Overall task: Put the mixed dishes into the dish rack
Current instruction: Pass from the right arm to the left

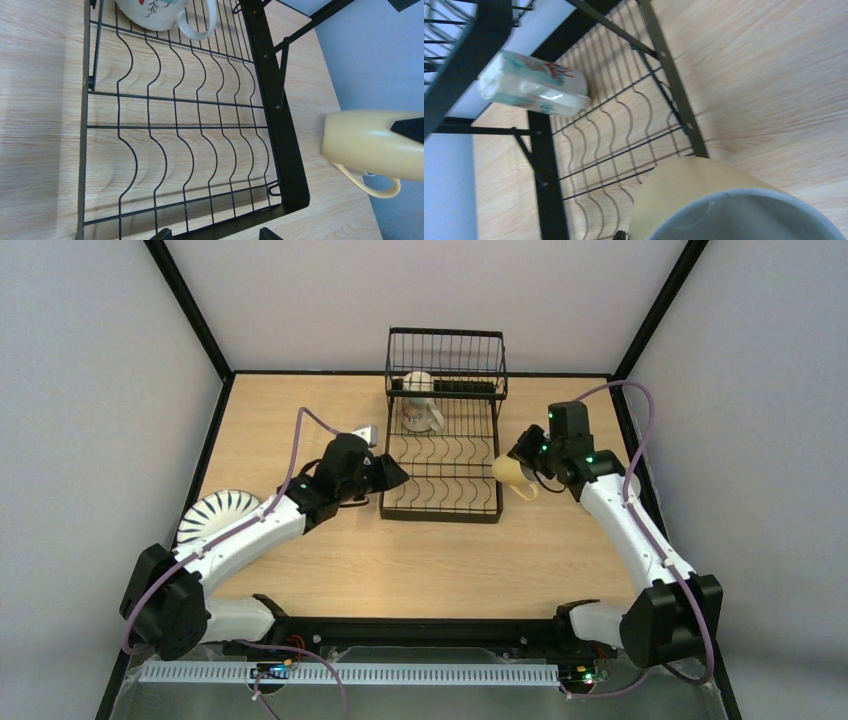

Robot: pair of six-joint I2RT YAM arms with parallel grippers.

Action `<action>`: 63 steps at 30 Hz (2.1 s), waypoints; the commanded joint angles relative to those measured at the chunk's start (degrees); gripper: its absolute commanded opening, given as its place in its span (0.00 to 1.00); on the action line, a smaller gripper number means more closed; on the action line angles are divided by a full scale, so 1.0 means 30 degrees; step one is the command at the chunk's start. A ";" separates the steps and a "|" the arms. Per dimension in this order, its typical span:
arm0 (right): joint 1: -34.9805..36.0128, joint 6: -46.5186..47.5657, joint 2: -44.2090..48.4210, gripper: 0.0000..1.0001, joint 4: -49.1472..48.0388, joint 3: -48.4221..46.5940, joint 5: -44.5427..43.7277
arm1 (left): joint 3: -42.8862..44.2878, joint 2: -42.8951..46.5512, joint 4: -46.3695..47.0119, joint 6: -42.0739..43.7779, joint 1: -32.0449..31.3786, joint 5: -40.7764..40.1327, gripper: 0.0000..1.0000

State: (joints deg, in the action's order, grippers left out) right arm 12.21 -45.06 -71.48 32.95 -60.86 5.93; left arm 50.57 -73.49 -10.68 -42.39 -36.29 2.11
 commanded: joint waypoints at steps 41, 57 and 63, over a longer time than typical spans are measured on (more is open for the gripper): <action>0.4928 -1.5407 0.0137 0.00 -1.2581 0.0628 0.5219 | -0.3262 0.0300 1.1951 -0.4227 -0.0693 0.4452 0.99; 0.5804 -1.7083 0.0879 0.00 -1.3729 0.1650 0.5556 | -0.4681 0.1139 1.4731 -0.4981 -0.1060 0.4817 0.99; 0.5804 -1.7454 0.1205 0.00 -1.3827 0.1947 0.5708 | -0.5019 0.1398 1.5203 -0.4847 -0.1058 0.5506 0.99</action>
State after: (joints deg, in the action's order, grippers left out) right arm 29.12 -94.96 -70.65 -3.16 -55.51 21.43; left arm 36.77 -71.02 30.89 -57.43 -39.20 16.78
